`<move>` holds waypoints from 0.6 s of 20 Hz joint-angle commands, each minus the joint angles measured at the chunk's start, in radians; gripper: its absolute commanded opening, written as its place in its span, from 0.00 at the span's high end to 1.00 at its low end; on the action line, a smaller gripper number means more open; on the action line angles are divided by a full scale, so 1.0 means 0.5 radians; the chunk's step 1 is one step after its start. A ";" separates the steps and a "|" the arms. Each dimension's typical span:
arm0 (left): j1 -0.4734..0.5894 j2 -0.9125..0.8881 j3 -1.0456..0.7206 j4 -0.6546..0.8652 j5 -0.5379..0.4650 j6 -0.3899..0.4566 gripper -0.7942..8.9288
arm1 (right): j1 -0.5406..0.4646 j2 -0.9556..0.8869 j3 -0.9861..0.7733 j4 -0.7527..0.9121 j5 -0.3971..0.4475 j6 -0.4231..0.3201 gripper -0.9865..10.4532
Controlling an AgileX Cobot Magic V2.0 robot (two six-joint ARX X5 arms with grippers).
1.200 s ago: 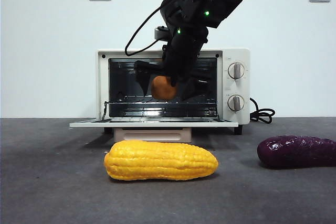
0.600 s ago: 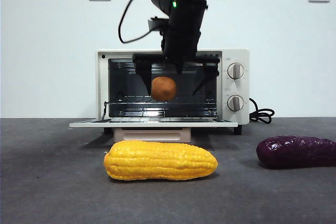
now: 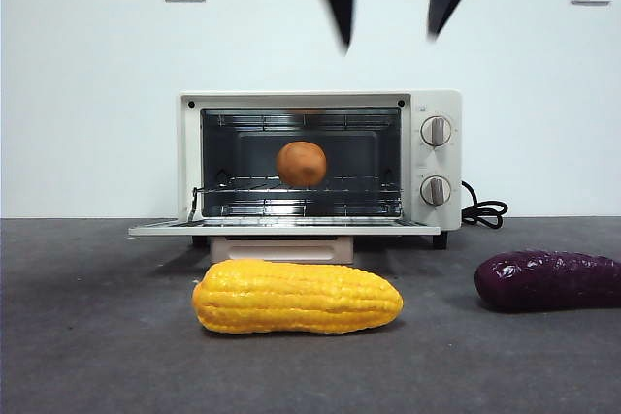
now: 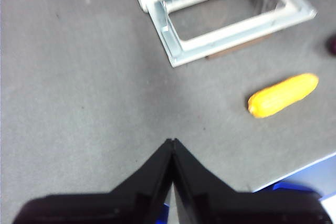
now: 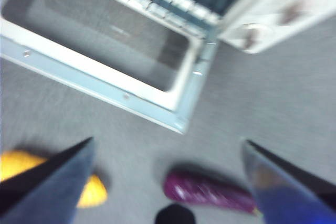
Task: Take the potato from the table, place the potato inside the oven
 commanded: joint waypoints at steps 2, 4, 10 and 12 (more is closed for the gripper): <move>0.005 0.193 -0.008 0.006 -0.080 0.061 0.92 | 0.101 -0.397 0.005 -0.205 0.231 0.040 0.56; 0.020 0.317 -0.008 0.006 -0.107 0.060 0.92 | 0.147 -0.649 0.005 -0.334 0.316 0.081 0.56; 0.063 0.494 -0.008 0.185 -0.032 0.055 0.92 | 0.153 -1.279 0.004 -0.358 0.226 0.070 0.76; 0.175 0.547 -0.009 0.188 0.120 0.037 0.92 | 0.153 -1.431 0.004 -0.359 0.117 0.050 0.93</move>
